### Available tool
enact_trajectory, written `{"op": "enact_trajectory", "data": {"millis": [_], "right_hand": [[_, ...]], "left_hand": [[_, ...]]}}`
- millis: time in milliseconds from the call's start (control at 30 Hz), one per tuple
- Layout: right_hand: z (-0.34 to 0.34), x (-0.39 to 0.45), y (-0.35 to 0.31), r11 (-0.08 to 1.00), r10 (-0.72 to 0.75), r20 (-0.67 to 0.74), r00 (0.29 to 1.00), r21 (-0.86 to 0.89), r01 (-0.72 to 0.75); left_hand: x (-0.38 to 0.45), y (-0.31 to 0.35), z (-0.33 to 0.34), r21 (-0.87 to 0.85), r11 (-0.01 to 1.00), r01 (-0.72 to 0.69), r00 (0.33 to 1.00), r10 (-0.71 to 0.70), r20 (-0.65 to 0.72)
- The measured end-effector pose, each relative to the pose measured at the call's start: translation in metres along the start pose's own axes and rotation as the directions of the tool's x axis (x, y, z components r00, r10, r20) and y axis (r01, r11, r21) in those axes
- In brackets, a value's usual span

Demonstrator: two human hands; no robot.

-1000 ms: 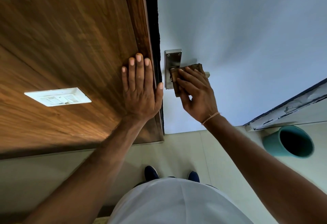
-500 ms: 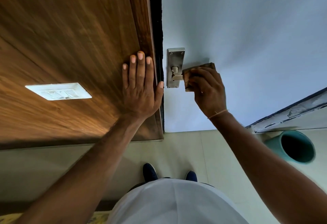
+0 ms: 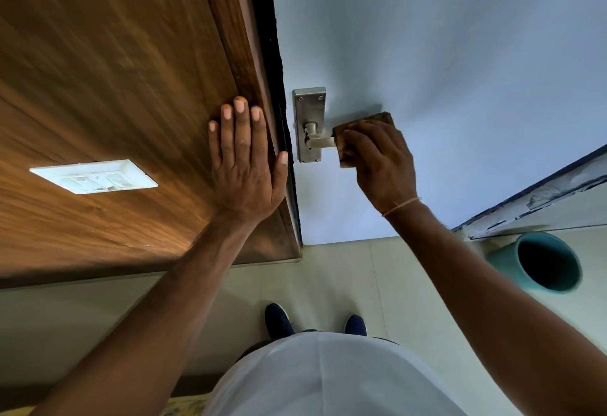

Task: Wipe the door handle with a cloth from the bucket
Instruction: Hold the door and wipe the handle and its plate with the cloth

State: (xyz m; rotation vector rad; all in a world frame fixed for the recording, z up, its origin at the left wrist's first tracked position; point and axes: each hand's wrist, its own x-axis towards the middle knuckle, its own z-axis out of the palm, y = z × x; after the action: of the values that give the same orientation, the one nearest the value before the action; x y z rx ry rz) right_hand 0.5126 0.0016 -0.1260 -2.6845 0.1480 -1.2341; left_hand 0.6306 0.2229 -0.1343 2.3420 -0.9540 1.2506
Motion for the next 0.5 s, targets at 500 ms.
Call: {"op": "enact_trajectory", "data": {"millis": [500], "right_hand": [[0.003,-0.001,-0.002,0.998,-0.054,-0.048,0.997,-0.016,0.053]], "left_hand": [[0.000,0.002,-0.001,0.033,0.999,0.019,1.000,-0.019,0.010]]}}
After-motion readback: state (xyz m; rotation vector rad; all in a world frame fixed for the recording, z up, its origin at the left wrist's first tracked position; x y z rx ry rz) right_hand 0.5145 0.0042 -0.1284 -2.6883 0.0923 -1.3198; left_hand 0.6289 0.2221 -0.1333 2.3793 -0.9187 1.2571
